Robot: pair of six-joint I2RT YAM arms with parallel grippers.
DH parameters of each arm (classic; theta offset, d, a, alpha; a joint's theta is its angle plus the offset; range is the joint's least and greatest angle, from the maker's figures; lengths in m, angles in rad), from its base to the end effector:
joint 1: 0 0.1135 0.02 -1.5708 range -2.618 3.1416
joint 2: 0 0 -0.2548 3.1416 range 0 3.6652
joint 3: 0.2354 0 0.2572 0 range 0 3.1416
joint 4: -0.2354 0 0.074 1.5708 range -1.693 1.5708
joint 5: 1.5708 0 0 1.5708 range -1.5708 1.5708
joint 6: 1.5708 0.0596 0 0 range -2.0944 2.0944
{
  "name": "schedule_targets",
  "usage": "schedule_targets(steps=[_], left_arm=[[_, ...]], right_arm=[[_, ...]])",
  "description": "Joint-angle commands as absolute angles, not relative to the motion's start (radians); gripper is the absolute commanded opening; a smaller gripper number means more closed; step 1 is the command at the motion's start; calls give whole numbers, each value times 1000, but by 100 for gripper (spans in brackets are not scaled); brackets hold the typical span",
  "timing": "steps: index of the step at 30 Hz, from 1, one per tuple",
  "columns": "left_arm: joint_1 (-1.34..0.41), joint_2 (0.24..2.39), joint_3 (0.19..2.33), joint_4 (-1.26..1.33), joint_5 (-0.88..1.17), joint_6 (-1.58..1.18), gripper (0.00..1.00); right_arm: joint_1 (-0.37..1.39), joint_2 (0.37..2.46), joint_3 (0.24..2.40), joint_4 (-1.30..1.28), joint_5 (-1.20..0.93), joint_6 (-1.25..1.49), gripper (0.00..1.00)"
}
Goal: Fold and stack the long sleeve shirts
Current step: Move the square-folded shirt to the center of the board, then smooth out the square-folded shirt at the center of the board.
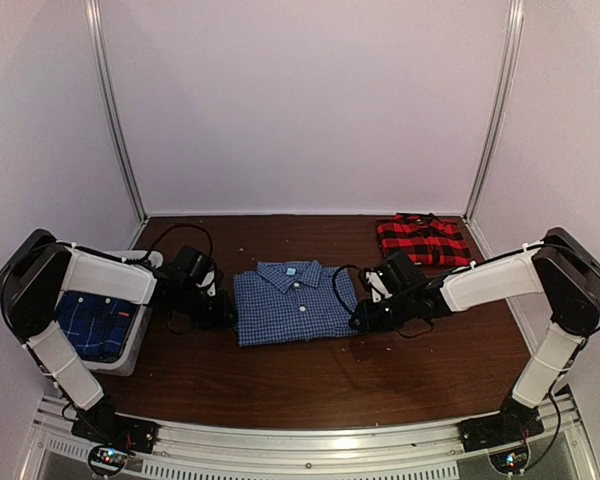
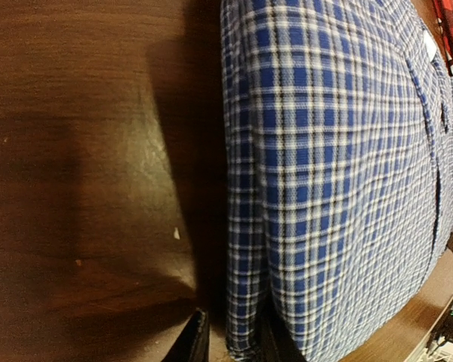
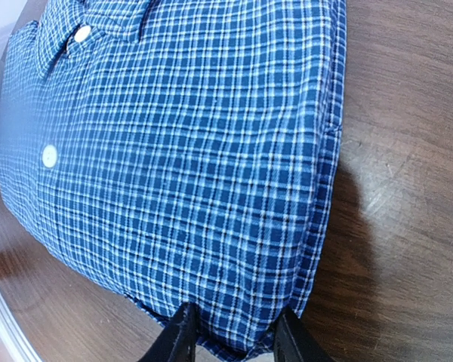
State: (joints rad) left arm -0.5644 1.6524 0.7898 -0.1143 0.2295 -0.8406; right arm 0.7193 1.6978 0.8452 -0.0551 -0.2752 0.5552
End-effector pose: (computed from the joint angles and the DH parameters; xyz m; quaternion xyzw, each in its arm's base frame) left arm 0.2656 -0.1842 0.1071 -0.0976 0.9455 -0.2714 0.1511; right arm 0.2473 0.2381 0.1139 -0.1213 0.9298 0.2961 0.1820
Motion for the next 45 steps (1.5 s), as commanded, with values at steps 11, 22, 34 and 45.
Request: schedule_targets(steps=[11,22,34,45], left_arm=[[-684,1628,733,-134,289,-913,0],[-689,1512,631,-223,316,-909,27],[-603,1338,748,-396,212,-835,37],[-485,1595,913,-244,310,-737,33]], right_arm=[[824,1634,732,-4,-265,650,21],[864,1490,659,-80,-177,701,29],[764,1438,802,-178,-111,597,50],[649,1711,1019,-62,-179,539,44]])
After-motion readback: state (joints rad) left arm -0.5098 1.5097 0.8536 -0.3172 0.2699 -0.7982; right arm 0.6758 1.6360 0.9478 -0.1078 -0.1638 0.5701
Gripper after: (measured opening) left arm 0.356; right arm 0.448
